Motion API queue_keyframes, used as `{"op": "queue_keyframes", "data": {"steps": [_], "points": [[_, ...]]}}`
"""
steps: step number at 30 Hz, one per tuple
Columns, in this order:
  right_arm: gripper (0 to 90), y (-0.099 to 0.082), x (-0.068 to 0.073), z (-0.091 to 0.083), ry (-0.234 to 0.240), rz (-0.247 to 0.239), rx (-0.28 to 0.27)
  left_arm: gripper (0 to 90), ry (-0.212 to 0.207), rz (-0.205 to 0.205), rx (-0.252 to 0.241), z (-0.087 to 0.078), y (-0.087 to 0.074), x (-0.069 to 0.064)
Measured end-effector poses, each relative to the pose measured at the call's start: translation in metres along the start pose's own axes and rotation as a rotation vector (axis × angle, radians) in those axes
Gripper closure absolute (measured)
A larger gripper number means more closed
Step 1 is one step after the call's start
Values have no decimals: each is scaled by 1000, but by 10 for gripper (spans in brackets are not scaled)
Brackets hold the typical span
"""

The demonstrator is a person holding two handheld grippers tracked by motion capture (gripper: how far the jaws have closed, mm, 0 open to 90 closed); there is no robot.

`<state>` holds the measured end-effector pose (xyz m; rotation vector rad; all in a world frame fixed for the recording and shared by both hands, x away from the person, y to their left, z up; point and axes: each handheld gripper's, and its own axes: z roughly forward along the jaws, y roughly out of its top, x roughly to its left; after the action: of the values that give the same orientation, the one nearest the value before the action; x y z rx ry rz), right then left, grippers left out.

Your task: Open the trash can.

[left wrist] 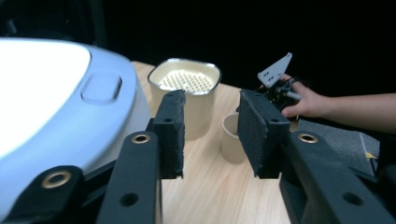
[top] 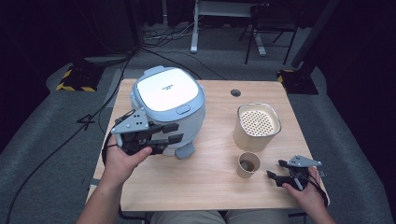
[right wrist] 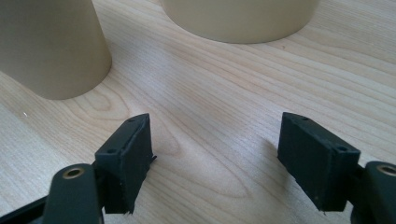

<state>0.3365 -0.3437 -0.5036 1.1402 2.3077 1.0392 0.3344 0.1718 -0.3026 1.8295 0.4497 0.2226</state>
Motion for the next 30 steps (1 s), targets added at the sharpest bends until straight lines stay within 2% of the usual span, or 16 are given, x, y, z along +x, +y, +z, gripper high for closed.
{"op": "queue_keyframes", "data": {"steps": [2,4,8,9,10,11,14,16,17,19,21,25,30], "points": [[266,0,0,0,0,0,0,693,-11,5,1,1,3,2],[266,0,0,0,0,0,0,749,-33,26,5,2,11,10],[266,0,0,0,0,0,0,849,-25,23,7,2,18,18],[272,0,0,0,1,-1,0,860,1,0,19,2,22,22],[277,0,0,0,2,-2,-2,866,28,-10,33,2,24,24],[281,-1,0,-1,2,-7,-2,867,36,-16,34,3,26,25],[283,-1,0,-1,4,-9,-2,875,11,-37,8,6,29,31],[284,-1,0,-1,4,-9,-2,879,24,-47,-1,8,31,36],[283,-1,0,-1,5,-9,-2,882,41,-58,4,9,32,38],[283,-1,0,-1,5,-9,-2,892,106,-88,23,10,32,42],[284,-1,0,-1,7,-10,-3,894,132,-108,23,12,32,46],[284,-1,0,-2,8,-10,-3,895,119,-110,24,16,31,51],[285,-1,-1,-2,10,-11,-3,898,123,-86,65,25,30,50]]}}
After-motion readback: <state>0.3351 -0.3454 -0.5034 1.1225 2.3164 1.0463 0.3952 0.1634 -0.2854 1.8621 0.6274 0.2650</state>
